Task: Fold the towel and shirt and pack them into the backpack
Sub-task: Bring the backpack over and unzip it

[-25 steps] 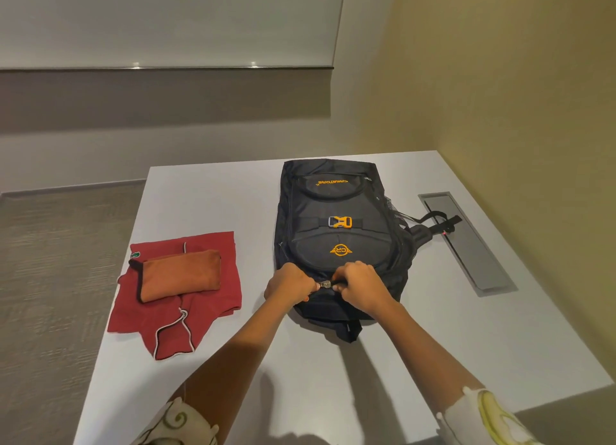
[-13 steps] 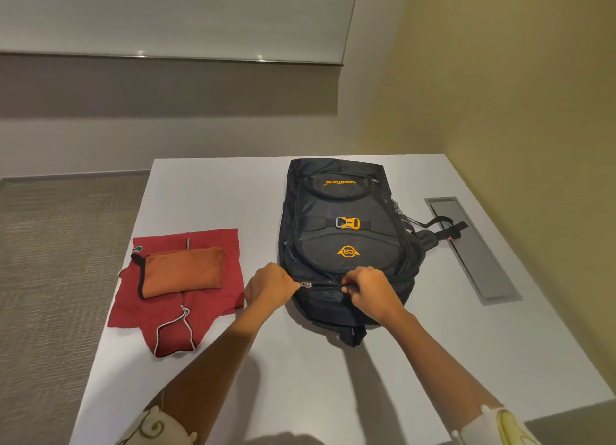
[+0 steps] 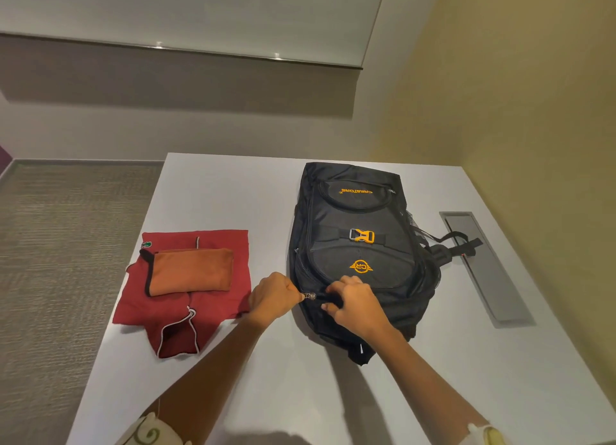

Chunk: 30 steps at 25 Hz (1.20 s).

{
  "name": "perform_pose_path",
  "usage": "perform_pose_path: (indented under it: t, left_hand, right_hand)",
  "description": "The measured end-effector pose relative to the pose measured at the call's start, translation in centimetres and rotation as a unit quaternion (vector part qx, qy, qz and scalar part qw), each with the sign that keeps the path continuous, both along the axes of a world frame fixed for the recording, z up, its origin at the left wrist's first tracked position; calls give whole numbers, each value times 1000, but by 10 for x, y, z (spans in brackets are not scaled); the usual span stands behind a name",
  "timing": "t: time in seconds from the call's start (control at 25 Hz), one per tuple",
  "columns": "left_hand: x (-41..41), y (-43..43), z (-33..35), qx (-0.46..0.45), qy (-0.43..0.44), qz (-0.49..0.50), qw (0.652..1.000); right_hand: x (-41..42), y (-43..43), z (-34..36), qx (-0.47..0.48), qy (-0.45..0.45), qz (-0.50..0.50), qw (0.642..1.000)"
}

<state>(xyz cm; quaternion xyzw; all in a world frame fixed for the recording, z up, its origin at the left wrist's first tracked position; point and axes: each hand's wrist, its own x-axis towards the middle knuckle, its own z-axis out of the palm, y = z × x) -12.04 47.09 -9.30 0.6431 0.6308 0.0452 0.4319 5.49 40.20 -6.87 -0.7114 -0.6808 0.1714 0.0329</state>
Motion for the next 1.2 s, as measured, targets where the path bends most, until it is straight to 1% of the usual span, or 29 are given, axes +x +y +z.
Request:
perform_pose_path:
  t: [0.16, 0.28, 0.48, 0.84, 0.96, 1.2]
  left_hand:
    - [-1, -1, -2, 0, -12, 6, 1000]
    - [-2, -4, -4, 0, -5, 13, 1000]
    - [-10, 3, -7, 20, 24, 19, 999]
    - [-8, 25, -10, 109, 88, 3, 990]
    - [-6, 36, -19, 119, 99, 17, 988]
    - [5, 62, -29, 133, 119, 28, 984]
  right_hand:
    - [-23, 13, -6, 4, -73, 34, 997]
    - [-24, 15, -9, -2, -90, 22, 996]
    - [-21, 15, -9, 9, -87, 20, 996]
    - [-11, 22, 6, 37, -33, 9, 999]
    - [-6, 25, 12, 38, -19, -4, 999]
    - [3, 28, 20, 39, -24, -8, 999]
